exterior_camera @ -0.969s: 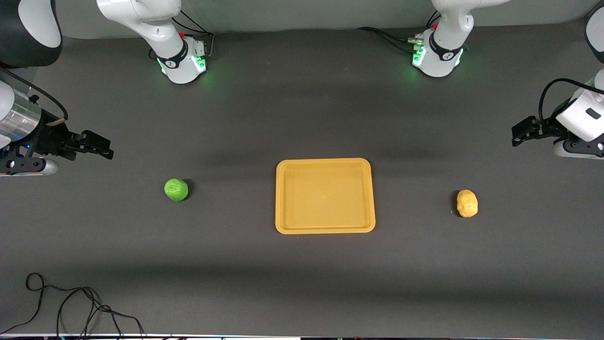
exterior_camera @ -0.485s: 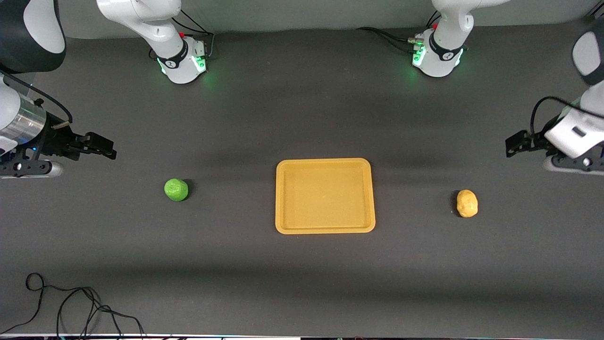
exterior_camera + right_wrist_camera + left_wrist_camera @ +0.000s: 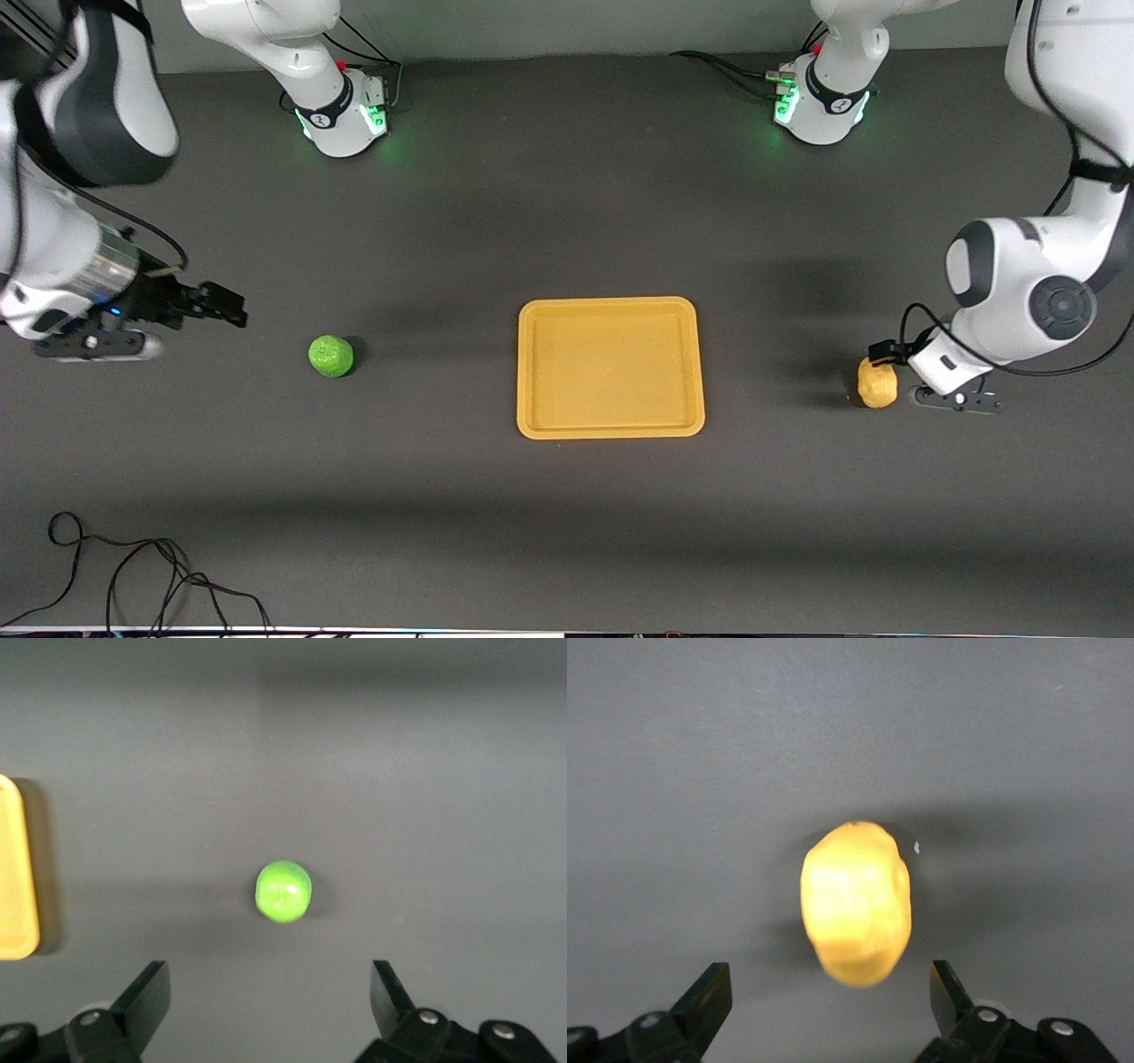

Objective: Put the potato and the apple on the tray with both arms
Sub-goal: 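Lower the right gripper onto the apple while the left gripper grasps the potato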

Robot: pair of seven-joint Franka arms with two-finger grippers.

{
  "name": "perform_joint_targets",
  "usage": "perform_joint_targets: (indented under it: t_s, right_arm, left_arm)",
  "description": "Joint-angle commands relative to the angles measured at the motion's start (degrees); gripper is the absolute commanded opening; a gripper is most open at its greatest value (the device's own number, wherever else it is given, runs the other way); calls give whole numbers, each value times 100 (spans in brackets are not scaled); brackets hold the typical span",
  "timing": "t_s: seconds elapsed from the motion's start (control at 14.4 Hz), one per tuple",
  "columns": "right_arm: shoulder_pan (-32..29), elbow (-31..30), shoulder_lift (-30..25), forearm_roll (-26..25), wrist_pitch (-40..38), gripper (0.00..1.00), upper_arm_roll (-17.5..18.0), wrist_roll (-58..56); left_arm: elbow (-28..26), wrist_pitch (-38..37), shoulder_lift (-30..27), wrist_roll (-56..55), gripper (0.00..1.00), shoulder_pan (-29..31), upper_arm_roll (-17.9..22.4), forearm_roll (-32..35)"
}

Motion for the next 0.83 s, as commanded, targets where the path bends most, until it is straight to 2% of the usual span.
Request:
perform_joint_targets:
  t_s: [0.0,0.14,0.21,0.28,0.35,0.42,0.55,0.69,0.76]
  right_arm:
    - [36,-1110,4,18,1236,100,-7,-155]
    - [36,-1779,178,27,2318,100,-7,-146]
    - [53,-1921,336,27,2662,100,2,-120]
    - [132,-1949,538,27,2779,100,2,-85]
    - [211,-1949,670,27,2806,100,-6,-94]
    - [220,-1941,793,19,2858,100,2,-94]
    - [220,-1940,1039,27,3060,100,2,-67]
    - [220,-1949,1321,27,3376,100,-7,29]
    - [212,-1949,1435,27,3447,100,-7,38]
  left_arm:
    - [-59,391,142,-330,100,-85,23,72]
    - [-59,558,283,-331,100,-94,23,72]
    - [-59,559,327,-331,96,-94,24,81]
    - [-59,559,336,-331,80,-94,24,90]
    - [-59,550,354,-331,57,-94,15,90]
    - [-59,550,354,-331,42,-94,15,90]
    - [-15,419,275,-331,22,-129,15,90]
    - [2,340,83,-409,21,-164,-3,29]
    - [72,44,-58,-558,21,-269,-12,20]
